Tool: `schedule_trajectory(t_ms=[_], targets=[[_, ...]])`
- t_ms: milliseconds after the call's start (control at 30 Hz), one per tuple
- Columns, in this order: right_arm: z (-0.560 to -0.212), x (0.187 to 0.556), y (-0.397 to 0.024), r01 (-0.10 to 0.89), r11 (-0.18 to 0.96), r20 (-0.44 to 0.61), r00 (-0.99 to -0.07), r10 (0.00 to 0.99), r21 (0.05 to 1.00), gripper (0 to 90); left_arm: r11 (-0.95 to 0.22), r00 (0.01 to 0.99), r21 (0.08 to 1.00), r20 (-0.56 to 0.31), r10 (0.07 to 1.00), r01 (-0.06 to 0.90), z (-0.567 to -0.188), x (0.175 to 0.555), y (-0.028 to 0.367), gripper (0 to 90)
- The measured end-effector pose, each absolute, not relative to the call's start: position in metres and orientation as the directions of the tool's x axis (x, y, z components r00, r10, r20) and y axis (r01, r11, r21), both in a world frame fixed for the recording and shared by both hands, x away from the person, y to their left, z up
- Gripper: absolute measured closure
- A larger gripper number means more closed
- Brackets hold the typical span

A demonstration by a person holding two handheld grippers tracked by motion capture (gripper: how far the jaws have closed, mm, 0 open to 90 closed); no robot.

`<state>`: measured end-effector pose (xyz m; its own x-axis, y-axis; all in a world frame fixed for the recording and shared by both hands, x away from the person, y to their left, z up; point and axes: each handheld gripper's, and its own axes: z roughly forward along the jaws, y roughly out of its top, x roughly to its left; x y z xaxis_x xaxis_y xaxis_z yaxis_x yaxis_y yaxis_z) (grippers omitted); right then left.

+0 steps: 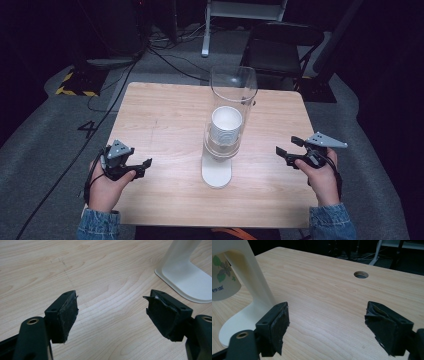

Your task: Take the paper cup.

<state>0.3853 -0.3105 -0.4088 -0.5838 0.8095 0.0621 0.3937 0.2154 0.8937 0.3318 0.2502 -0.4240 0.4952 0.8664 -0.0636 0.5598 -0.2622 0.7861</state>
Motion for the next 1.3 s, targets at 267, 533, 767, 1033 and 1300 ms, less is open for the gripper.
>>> schedule_trajectory(t_ms=[267,533,767,1033,1300], targets=[[-0.408,0.384,-0.312,0.394,0.215,0.064,-0.585,0.809,0.893,22.4,-0.267,0.502,0.785,-0.064,0.863,0.559,-0.423,0.332,0.248,24.4],[-0.413,0.382,-0.306,0.393,0.233,0.054,-0.597,0.800,0.889,24.7,-0.266,0.501,0.784,-0.066,0.863,0.562,-0.425,0.334,0.249,24.4],[-0.413,0.382,-0.283,0.371,0.252,0.056,-0.649,0.759,0.894,24.2,-0.249,0.503,0.787,-0.089,0.860,0.565,-0.426,0.329,0.254,22.6],[-0.414,0.383,-0.253,0.350,0.287,0.053,-0.710,0.702,0.892,24.2,-0.236,0.483,0.781,-0.095,0.870,0.578,-0.428,0.326,0.261,22.6],[-0.415,0.377,-0.235,0.341,0.305,0.069,-0.758,0.648,0.889,23.4,-0.247,0.495,0.776,-0.096,0.863,0.580,-0.429,0.328,0.259,22.6]])
